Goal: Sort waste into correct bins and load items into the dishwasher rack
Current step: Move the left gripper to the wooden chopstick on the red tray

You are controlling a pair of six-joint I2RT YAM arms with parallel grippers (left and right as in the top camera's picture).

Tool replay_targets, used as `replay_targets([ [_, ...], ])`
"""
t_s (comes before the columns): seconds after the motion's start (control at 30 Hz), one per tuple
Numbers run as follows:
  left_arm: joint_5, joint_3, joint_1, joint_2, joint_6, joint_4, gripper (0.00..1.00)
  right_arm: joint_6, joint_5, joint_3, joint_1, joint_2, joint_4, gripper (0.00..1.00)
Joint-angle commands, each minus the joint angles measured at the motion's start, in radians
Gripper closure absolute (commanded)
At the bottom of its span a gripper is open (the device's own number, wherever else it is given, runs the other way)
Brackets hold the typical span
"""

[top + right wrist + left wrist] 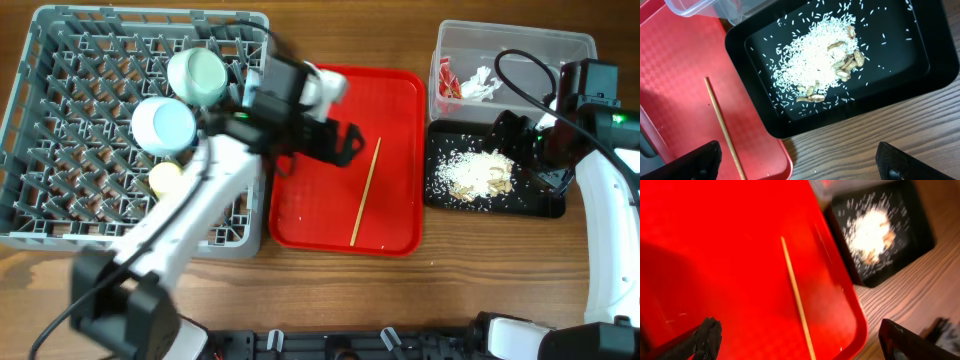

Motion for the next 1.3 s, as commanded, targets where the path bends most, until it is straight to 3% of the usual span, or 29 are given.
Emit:
replay_targets([
  [0.0, -0.169, -0.002, -0.1, 0.095, -0.044, 0.018, 0.0, -0.007, 0.0, 0.011, -0.001, -0.013, -0.001, 0.0],
  [0.2, -0.263, -0.002, -0.214, 0.235, -0.045, 0.03, 0.0, -0.007, 0.0, 0.011, -0.001, -0.013, -0.001, 0.0],
  [0.3, -0.31, -0.002, -0.257, 0.3, -0.045, 0.038, 0.11, -0.007, 0.0, 0.011, -0.001, -0.013, -0.001, 0.0],
  [0.53, -0.438, -0.002, -0.315, 0.383, -0.146, 0.045, 0.21, -0.007, 0.0, 0.011, -0.001, -0.013, -0.001, 0.0],
  [0.7, -0.438, -0.002, -0.338, 0.407, -0.179, 0.043, 0.32, -0.007, 0.0, 0.011, -0.001, -0.013, -0.001, 0.0],
  [0.8, -0.438, -0.002, -0.345, 0.409, -0.179, 0.037, 0.44, -0.007, 0.0, 0.011, -0.001, -0.013, -0.002, 0.0],
  [0.9, -0.438, -0.002, -0.354, 0.409, -0.18, 0.019, 0.47, -0.006, -0.001, 0.011, -0.001, -0.013, -0.002, 0.0],
  [1.1, -0.433, -0.003, -0.36, 0.409, -0.232, -0.021, 0.78, -0.007, -0.001, 0.011, -0.001, -0.013, -0.002, 0.0],
  [1.27, -0.434, -0.003, -0.36, 0.409, -0.231, -0.024, 0.8, -0.007, -0.001, 0.011, -0.001, -0.013, -0.003, 0.0],
])
